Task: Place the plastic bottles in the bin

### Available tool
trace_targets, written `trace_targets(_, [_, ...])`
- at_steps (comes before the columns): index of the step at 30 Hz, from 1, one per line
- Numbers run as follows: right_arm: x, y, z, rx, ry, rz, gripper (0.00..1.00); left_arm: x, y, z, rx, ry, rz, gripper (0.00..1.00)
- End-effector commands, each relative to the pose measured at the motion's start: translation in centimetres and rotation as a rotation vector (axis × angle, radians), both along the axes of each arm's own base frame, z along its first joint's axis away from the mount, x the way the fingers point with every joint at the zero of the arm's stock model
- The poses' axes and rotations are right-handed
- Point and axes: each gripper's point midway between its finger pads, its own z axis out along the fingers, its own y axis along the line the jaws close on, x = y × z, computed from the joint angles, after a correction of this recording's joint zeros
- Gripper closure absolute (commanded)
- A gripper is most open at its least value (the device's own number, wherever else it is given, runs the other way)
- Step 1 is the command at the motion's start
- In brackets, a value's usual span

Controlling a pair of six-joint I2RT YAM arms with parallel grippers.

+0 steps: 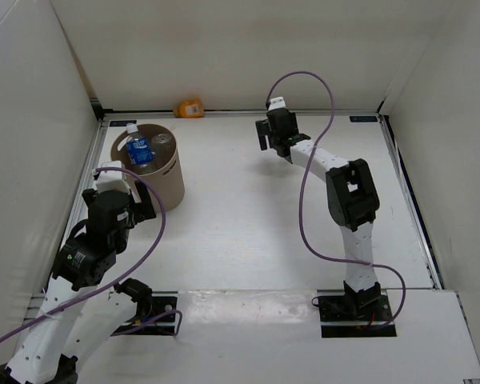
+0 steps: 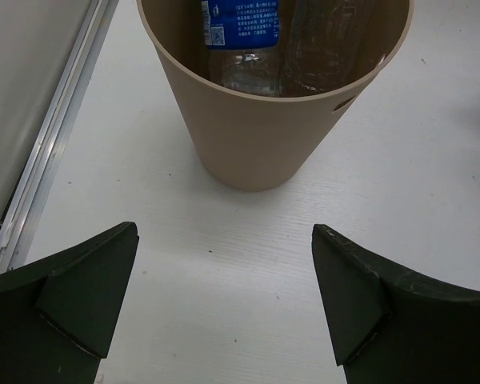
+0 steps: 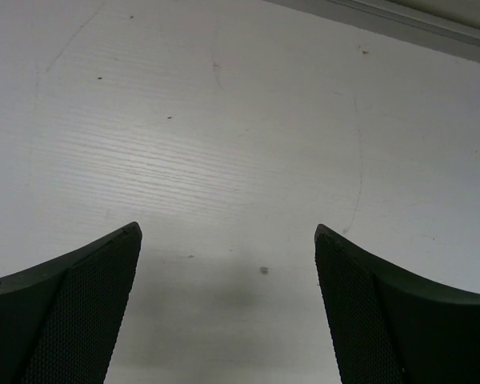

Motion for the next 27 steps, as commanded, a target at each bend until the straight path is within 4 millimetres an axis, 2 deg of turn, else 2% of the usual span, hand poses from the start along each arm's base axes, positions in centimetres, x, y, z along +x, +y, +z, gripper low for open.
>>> trace_targets(1, [0.7,-1.8,3.7,0.16,-0.049,-0.031,0.1,0.3,-0.4,0.7,-0.014,-0.022,-0.019,0.0])
trace_targets(5, [0.5,-1.8,3.4,0.176,-0.031,-0.015,0.1,0.3,-0.4,0.8,-0.016,-0.025,-0.017,0.0])
trace_targets(10, [0.7,-1.4,3.8,0.182,-0.039,0.008,0.1,0.3,-0.5,0.8,-0.013,-0.021,-0.021,0.0])
trace_targets(16, [1.0,-2.1,3.7,0.22,-0.027,0.006,0.1,0.4,-0.5,0.7,-0.01,-0.021,-0.019,0.0])
trace_targets(21, [1.1,-2.0,3.5,0.225,-0.018,0.011,0.1,0.7,-0.6,0.4,-0.002,-0.005,-0.019,0.0])
trace_targets(22, [1.4,-1.8,4.1,0.226,-0.029,0.01,0.1,0.7,-0.6,0.4,-0.001,-0.002,-0.019,0.0])
trace_targets(23, [1.3,-1.9,3.3,0.209,0.0,0.002,0.1,0.8,-0.7,0.3,0.001,0.006,-0.02,0.0])
trace_targets(24, [1.7,-1.6,3.9,0.21,-0.013,-0.002,0.1,0.8,-0.7,0.2,0.007,0.016,-0.019,0.0])
trace_targets(25, [1.6,-1.6,3.1,0.194,0.013,-0.004,0.1,0.8,-0.8,0.3,0.003,0.01,-0.023,0.0])
trace_targets(27, [1.9,-1.5,2.9,0.18,0.034,-0.015,0.1,0.8,-0.6,0.2,0.005,0.015,-0.016,0.0])
